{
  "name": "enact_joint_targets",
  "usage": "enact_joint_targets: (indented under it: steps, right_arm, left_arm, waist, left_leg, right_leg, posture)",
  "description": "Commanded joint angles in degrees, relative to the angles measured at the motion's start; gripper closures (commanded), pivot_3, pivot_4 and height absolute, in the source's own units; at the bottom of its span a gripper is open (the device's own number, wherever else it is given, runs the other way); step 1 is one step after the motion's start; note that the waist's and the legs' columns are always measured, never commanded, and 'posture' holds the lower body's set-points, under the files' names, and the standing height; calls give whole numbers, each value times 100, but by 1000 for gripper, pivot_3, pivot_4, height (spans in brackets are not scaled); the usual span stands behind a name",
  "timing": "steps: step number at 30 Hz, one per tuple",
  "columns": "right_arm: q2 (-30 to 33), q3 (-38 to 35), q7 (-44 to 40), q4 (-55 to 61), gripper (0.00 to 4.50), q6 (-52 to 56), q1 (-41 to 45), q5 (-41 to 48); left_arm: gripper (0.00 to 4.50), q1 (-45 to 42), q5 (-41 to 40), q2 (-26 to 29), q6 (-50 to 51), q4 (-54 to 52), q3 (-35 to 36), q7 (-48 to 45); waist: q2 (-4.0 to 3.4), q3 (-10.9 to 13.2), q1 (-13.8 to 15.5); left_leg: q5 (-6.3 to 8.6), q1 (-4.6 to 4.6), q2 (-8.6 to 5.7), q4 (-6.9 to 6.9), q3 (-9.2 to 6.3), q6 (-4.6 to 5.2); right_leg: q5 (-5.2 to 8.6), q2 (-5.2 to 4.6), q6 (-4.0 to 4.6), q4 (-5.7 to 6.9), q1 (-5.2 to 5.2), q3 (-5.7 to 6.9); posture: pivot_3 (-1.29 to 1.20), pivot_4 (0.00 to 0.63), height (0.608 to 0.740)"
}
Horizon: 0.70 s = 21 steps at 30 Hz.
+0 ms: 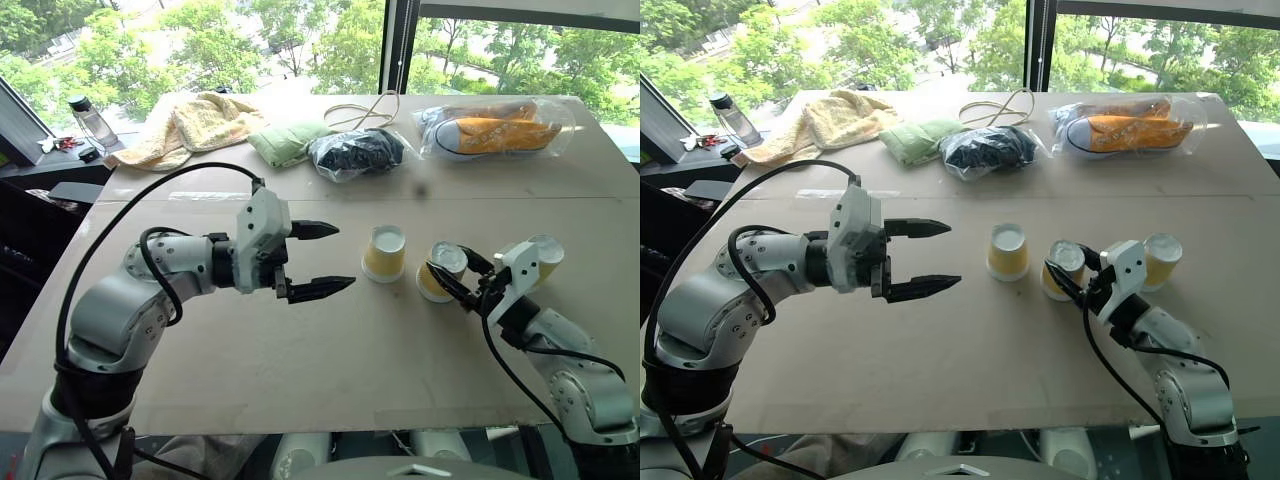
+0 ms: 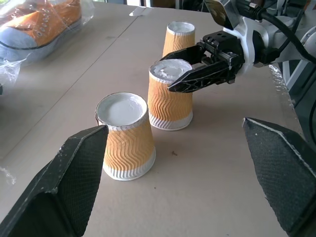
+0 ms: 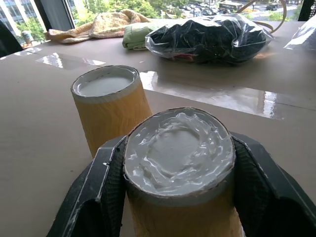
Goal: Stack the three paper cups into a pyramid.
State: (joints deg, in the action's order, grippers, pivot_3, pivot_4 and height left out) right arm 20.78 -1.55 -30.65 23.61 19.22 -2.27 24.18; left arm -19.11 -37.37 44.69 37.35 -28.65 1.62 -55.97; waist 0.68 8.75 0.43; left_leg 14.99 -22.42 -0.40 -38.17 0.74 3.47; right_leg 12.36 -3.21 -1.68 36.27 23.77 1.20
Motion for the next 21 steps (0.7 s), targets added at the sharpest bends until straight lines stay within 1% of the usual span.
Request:
enact_joint_targets:
  steps: [1, 10, 21]
  right_arm:
    - [-107, 137, -37, -156, 2271, -200, 227, -107]
    - [-216, 270, -82, -666, 2271, -514, 600, -356]
    - [-331, 296, -46, -798, 2271, -456, 804, -356]
  left_arm:
    - [0, 41, 25, 0, -213, -113, 122, 15]
    - [0, 161, -30, 12, -257, -151, 201, 91]
    - [0, 240, -49, 1, -299, -193, 216, 169]
  waist:
    - [0, 0, 0]
    - [0, 0, 16]
    - [0, 0, 12]
  left_leg:
    - [0, 1, 1, 0, 1, 0]
    - [0, 1, 3, 0, 5, -1]
    - [0, 4, 5, 0, 6, -1]
  right_leg:
    - [0, 1, 0, 0, 0, -2]
    - [0, 2, 0, 0, 1, -6]
    - [-1, 3, 0, 2, 1, -8]
  posture:
    - [0, 150, 740]
    - [0, 150, 740]
    - [0, 150, 740]
